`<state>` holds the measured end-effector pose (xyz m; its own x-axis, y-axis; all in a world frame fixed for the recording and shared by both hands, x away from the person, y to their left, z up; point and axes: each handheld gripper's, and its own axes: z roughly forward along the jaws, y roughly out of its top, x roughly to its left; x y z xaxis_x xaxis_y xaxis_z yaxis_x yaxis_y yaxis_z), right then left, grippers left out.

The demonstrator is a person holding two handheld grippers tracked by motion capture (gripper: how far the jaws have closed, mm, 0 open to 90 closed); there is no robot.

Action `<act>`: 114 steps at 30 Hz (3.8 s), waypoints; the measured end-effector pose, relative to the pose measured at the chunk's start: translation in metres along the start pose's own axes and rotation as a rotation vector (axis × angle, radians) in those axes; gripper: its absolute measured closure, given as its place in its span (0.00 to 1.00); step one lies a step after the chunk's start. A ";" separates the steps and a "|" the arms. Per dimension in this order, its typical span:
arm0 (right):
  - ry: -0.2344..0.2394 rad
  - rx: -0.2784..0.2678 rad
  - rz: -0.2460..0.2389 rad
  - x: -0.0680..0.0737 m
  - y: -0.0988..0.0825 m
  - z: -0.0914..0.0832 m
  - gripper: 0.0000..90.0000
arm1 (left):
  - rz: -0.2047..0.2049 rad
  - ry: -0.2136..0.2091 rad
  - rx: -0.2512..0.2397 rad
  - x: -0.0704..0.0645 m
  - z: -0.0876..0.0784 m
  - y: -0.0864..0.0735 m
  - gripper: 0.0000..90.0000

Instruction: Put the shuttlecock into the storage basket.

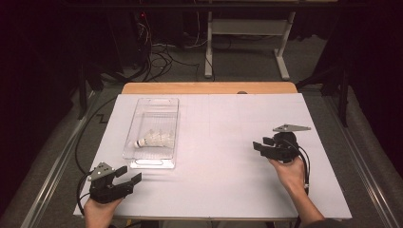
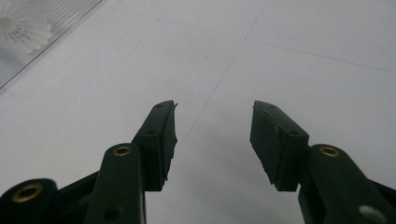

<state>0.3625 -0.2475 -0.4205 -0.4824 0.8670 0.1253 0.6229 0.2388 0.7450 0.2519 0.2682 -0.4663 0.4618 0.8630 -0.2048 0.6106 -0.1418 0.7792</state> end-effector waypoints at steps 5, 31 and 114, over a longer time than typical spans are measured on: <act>0.000 -0.013 0.007 -0.003 -0.003 -0.002 0.56 | -0.001 -0.001 -0.001 0.000 0.000 0.000 0.37; -0.011 -0.033 0.040 -0.014 -0.023 -0.014 0.54 | -0.003 -0.001 -0.003 0.000 0.000 0.000 0.37; -0.033 -0.133 0.081 -0.025 -0.087 -0.040 0.41 | -0.012 -0.002 -0.032 0.002 -0.006 0.001 0.37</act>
<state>0.2953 -0.3079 -0.4623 -0.4119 0.8955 0.1683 0.5705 0.1095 0.8139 0.2491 0.2724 -0.4626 0.4556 0.8637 -0.2158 0.5956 -0.1156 0.7949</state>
